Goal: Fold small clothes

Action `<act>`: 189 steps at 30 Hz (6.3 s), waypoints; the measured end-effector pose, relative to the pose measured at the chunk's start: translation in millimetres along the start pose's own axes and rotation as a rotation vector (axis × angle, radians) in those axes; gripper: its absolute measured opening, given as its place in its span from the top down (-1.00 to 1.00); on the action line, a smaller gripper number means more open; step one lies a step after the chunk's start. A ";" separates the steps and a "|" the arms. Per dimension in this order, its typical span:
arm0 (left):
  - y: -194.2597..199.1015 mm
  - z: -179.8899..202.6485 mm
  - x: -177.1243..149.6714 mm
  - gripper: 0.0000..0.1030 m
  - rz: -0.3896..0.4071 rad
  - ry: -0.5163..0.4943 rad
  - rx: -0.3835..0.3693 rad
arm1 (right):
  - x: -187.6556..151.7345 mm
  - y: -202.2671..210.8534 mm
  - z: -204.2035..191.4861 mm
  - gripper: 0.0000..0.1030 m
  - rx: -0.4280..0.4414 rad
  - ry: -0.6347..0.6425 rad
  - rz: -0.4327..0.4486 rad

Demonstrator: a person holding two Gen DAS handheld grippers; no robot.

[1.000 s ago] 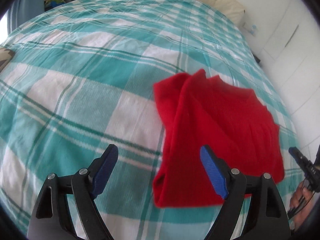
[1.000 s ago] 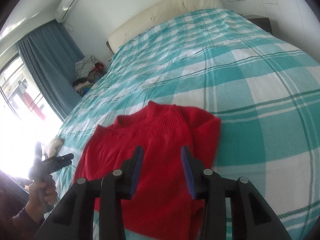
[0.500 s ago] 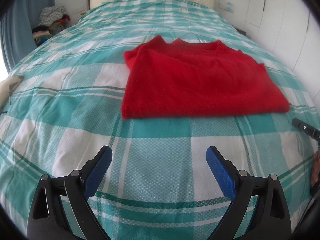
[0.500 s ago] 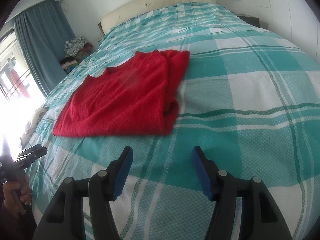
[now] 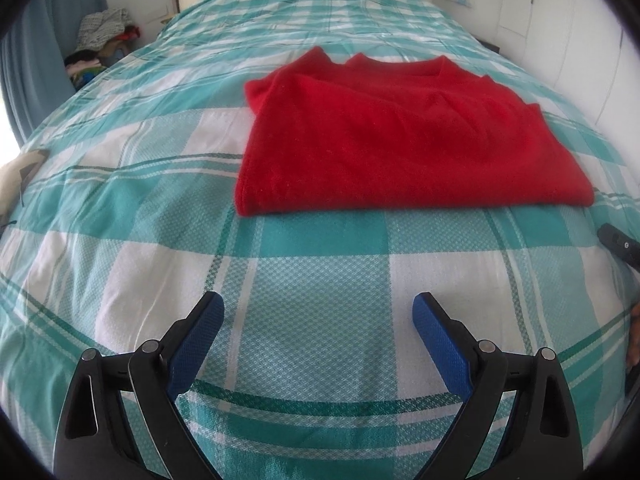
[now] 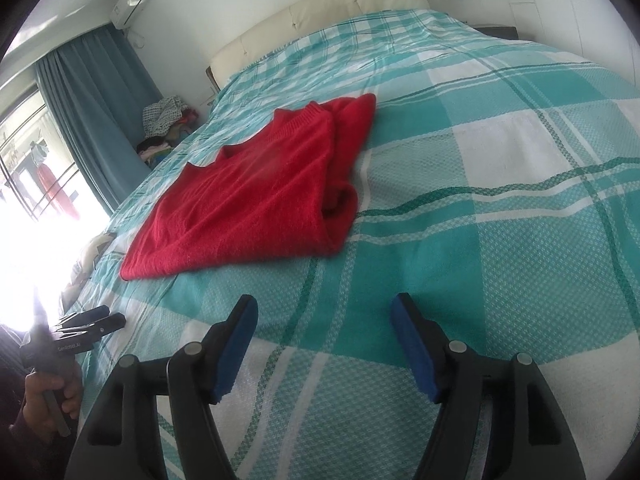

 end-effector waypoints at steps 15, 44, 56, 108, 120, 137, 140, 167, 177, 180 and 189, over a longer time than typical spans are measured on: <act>10.7 -47.1 12.1 -0.91 0.032 0.151 -0.011 | 30.8 0.6 -7.1 -0.36 -0.012 -0.017 -0.066; -9.1 -128.7 19.0 -0.90 -0.070 0.440 -0.095 | 170.9 -182.7 -167.3 0.77 0.043 -0.019 -0.281; -17.5 -154.5 12.1 -0.90 -0.095 0.508 -0.091 | 91.2 -288.5 -254.0 0.40 0.210 -0.053 -0.496; -32.9 -102.3 103.1 -0.92 -0.116 0.372 -0.507 | 56.3 -120.6 -162.9 -0.37 0.089 0.167 -0.226; -122.9 -57.1 147.8 -0.91 -0.312 0.297 -0.434 | 129.5 -210.9 -87.0 -0.39 0.287 -0.287 -0.241; -58.7 -56.8 163.1 0.63 -0.096 0.206 -0.393 | 131.3 -206.2 -210.1 0.53 -0.036 0.375 -0.154; -26.9 -63.8 186.0 0.63 -0.016 0.202 -0.410 | 152.7 -183.2 -223.6 0.53 0.002 0.356 -0.062; 79.2 -33.1 78.8 -0.99 0.238 0.069 0.138 | 58.8 -32.8 -183.6 -0.99 -0.294 0.350 -0.012; 104.4 -15.2 46.7 -0.99 0.200 0.035 0.204 | 32.7 -2.2 -205.3 -0.99 -0.288 0.289 -0.061; 111.2 -12.4 42.6 -0.99 0.200 0.021 0.196 | 26.0 3.6 -211.4 -0.99 -0.297 0.280 -0.074; 122.7 -12.2 40.8 -0.99 0.192 0.030 0.167 | 15.5 14.5 -229.0 -0.99 -0.338 0.327 -0.084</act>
Point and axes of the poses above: each gripper's, at about its wrist camera, not at the fingertips, and y roughly against the way its jaws point, z to its right, x to its top, the point moved 4 cm from there along -y, roughly the way its jaws point, and after that the axes turned 12 degrees about x, right-handed, at the moved point
